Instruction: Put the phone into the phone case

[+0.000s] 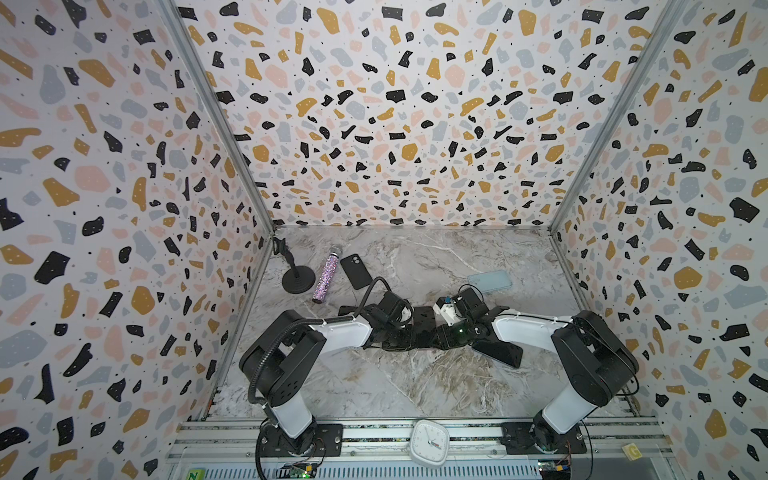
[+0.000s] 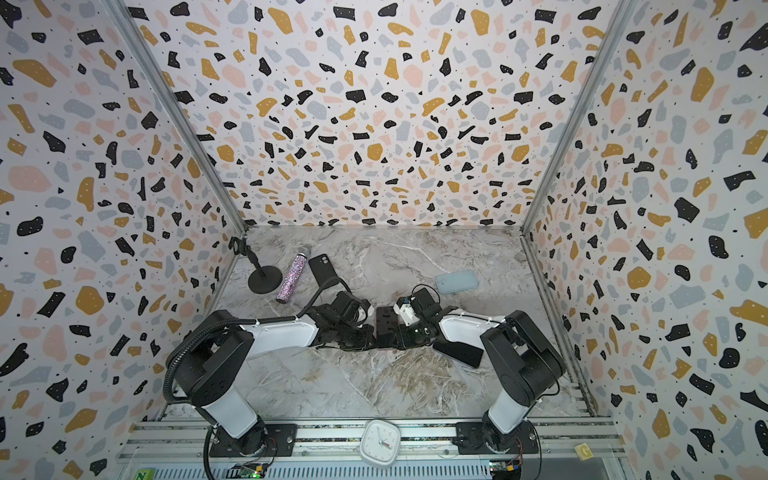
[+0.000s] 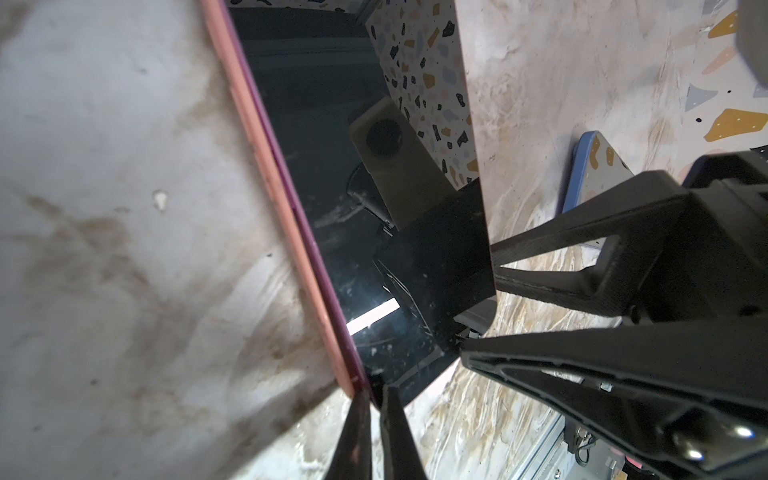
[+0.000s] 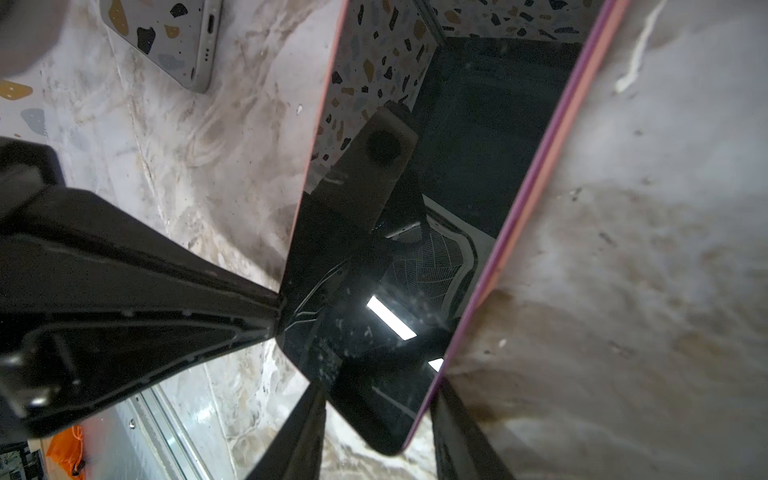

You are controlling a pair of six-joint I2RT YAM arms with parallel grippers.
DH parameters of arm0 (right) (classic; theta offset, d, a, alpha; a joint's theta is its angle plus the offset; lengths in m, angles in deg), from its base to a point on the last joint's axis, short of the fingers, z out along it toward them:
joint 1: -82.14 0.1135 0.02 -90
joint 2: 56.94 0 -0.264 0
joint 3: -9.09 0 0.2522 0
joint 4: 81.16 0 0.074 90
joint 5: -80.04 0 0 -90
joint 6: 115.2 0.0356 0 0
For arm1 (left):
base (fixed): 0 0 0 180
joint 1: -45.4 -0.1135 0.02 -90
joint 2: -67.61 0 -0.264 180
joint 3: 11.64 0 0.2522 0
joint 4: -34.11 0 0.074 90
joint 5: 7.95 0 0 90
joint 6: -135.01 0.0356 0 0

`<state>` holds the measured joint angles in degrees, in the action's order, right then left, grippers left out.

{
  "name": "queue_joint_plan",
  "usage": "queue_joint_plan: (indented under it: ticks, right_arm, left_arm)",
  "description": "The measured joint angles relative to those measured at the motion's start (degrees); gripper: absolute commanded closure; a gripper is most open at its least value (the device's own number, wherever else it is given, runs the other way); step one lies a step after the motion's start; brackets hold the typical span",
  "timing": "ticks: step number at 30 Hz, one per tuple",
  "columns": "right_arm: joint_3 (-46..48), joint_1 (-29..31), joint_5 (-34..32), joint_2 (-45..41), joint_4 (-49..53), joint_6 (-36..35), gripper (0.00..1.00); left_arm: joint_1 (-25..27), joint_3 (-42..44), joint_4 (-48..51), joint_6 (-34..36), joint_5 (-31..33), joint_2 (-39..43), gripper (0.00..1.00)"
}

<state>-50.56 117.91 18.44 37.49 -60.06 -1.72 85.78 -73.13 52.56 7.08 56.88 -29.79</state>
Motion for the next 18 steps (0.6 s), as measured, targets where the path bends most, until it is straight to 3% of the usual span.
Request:
queue_joint_plan:
  ticks: [18]
  right_arm:
    - [-0.02,1.38,-2.60,-0.26,-0.07,1.55,0.59]
  left_arm:
    - [-0.22,0.00,-0.55,0.00,-0.50,-0.48,0.99]
